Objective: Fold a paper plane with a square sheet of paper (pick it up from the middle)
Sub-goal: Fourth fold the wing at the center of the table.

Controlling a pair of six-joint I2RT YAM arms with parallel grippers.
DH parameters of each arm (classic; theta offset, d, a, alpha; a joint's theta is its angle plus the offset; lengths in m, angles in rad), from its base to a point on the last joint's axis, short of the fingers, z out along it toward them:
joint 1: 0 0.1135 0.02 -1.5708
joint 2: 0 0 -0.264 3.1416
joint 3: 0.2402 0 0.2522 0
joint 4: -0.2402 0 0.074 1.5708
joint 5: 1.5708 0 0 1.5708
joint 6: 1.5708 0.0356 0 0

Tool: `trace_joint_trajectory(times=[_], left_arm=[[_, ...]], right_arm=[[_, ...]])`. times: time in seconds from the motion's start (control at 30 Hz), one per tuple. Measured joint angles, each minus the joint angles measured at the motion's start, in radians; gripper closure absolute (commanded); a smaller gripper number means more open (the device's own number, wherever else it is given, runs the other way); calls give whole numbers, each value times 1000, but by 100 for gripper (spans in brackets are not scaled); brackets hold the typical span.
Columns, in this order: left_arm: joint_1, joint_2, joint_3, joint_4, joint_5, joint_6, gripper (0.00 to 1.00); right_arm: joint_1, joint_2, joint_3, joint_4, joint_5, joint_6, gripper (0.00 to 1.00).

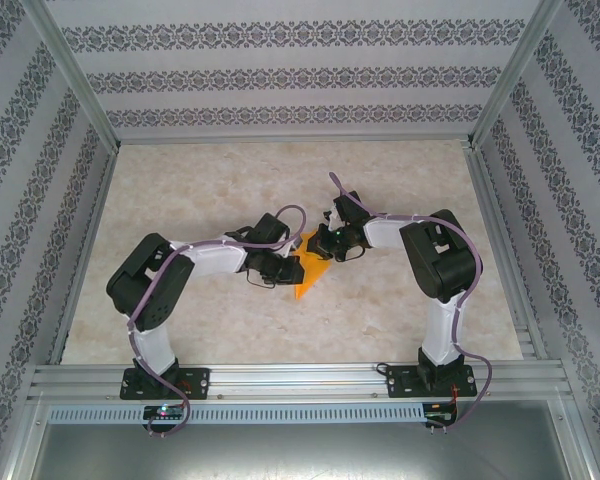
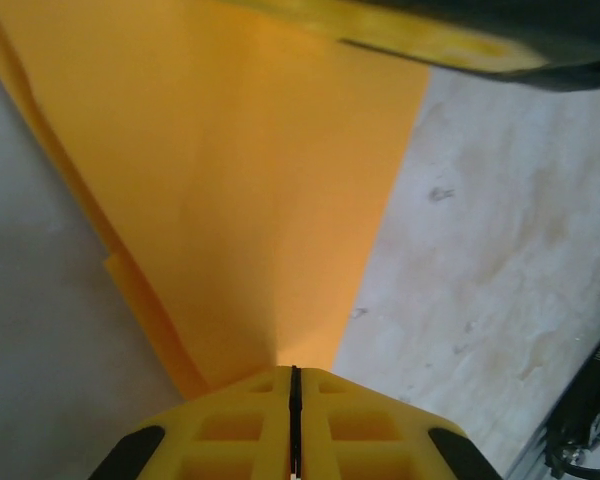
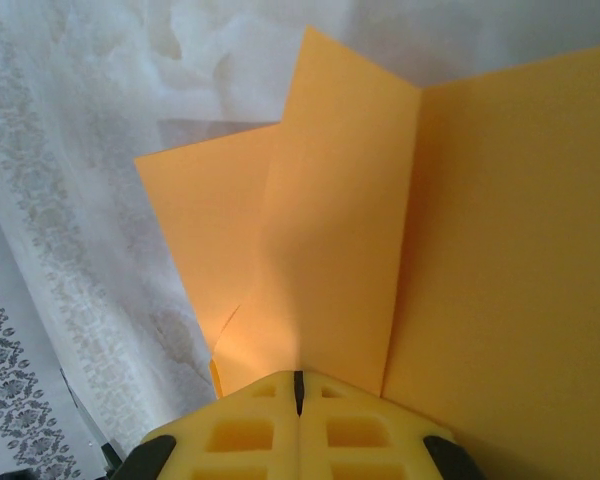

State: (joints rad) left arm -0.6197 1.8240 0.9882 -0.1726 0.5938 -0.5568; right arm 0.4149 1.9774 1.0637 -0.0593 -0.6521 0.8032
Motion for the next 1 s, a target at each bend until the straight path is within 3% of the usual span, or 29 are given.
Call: trace_joint_trajectory(times=[0.3, 0.63, 1.0], left_arm=[[0, 30, -3, 10, 3, 19, 91], [0, 31, -39, 84, 11, 63, 92], [0, 32, -51, 125, 27, 86, 86]], right_arm=[[0, 0, 0, 1, 0, 0, 99], [-12, -16, -10, -3, 18, -5, 91], [-106, -66, -10, -72, 130, -56, 84]])
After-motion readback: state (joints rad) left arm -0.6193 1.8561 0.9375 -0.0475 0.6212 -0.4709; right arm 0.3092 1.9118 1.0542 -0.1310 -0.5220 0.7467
